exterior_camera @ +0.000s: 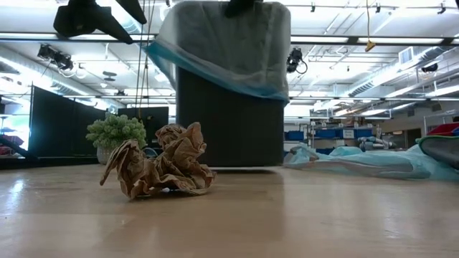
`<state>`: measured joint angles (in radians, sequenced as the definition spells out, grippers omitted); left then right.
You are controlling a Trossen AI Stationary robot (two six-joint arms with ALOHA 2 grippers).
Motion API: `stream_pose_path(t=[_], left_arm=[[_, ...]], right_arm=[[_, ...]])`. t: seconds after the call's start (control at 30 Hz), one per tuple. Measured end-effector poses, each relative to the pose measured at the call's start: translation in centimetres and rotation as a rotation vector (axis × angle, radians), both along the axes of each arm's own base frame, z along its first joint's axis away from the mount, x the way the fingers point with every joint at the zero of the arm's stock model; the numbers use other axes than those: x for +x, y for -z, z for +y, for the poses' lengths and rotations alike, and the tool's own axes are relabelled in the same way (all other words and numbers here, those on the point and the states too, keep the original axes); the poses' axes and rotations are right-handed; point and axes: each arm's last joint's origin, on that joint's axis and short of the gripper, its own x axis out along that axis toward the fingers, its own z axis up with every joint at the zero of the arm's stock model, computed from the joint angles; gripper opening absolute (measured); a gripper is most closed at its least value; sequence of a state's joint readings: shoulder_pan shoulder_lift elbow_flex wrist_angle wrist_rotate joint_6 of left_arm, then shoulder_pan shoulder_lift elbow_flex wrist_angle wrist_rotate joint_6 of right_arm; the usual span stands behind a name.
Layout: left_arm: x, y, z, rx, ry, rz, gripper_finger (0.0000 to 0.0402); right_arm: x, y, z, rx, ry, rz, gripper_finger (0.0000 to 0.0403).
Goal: Place trash/remove bag and relplace
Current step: Move the trash bin to the center of the table, then put the white paper into the trash bin
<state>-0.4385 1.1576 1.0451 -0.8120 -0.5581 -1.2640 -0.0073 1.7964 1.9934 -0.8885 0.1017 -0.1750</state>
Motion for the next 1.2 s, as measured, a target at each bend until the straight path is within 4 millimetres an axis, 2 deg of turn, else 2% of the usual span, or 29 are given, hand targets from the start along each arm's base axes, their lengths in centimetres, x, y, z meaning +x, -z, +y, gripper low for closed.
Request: stream_pose_path(t=[0.13,0.33,0.5,0.63,0.83,1.0,1.1,1.2], left_arm=[[0.0,0.0,0.0,0.0,-0.001,0.002,0.0207],[0.0,0.0,0.0,-0.011,0.005,0.004,0.0207],[-0.1,0.0,-0.2,-0.029,-0.002,0.002,0.0207],[-0.6,0.2,-1.0,-0.043,0.031,0.023,0.0207],[-1.6,0.4,-2.9,-0.12,0.208,0.099,0.0207],[-2.6,0.9,-3.5,-0.142,0.268,0.193,0.0207],[-3.5,2.0,-3.9,-0.122,0.299,0.308,0.0206],[-4.1,4.1,-4.6,-0.103,0.361,0.438,0.0206]], right_arm=[[0.0,0.0,1.2,-0.011,-0.017,-0.002,0.0011],[0.0,-0.2,1.4,-0.052,0.085,-0.019,0.0064],[0.0,-0.2,1.5,-0.027,0.102,-0.031,0.0104],[0.2,-0.7,2.4,-0.048,0.065,-0.081,0.0123],[0.3,-2.5,4.3,-0.104,-0.035,-0.228,0.0125],[0.4,-3.3,5.0,-0.108,-0.06,-0.313,0.0126],[0.0,-4.0,4.9,-0.106,-0.052,-0.346,0.0124],[-0.5,-4.7,4.8,-0.109,-0.045,-0.374,0.0123]])
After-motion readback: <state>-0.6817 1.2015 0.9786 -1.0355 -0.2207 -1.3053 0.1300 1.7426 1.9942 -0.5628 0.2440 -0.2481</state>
